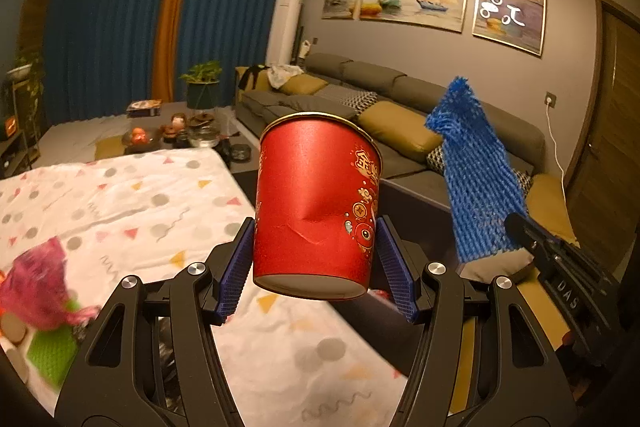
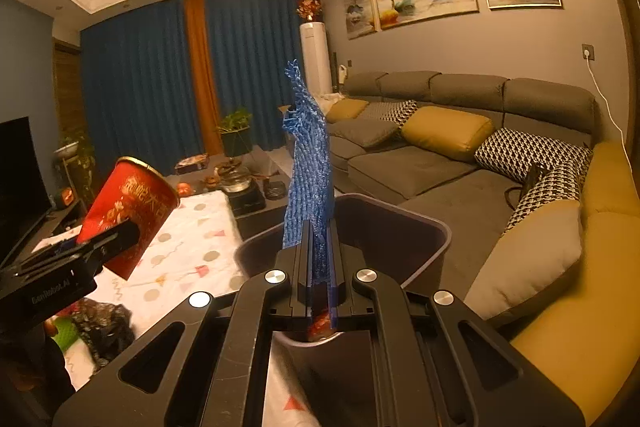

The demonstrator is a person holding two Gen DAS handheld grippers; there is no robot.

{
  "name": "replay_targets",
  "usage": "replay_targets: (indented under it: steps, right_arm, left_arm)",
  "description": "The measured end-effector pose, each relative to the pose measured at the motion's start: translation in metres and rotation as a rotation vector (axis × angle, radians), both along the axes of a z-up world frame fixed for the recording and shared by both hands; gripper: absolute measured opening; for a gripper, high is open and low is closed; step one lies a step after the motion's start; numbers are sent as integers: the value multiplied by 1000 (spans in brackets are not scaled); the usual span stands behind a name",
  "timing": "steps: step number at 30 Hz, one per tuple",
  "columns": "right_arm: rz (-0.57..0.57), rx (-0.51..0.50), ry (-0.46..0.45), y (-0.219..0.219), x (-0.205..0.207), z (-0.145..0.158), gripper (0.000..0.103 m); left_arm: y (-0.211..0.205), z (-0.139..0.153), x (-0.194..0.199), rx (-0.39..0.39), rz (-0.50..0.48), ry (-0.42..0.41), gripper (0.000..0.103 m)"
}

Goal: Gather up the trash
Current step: 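Carry the red cup and blue net over the grey bin and release both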

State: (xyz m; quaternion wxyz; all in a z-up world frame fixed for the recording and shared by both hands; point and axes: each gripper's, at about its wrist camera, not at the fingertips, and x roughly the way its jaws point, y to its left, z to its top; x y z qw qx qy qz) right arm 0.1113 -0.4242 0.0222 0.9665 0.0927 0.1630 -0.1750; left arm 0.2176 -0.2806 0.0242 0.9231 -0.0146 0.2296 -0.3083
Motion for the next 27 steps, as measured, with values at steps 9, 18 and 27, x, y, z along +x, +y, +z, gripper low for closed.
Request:
replay_targets:
  steps: [9,18,27]
  right_arm:
    - [-30,-1,32,-19,15,-10,7]
    - [-55,9,55,-35,27,-16,7]
    - [-59,14,70,-41,42,-20,7]
  left_arm:
    - [-46,-14,21,31,-56,19,59]
    - [-73,-23,34,39,-80,32,59]
    - [-91,-33,45,47,-92,54,59]
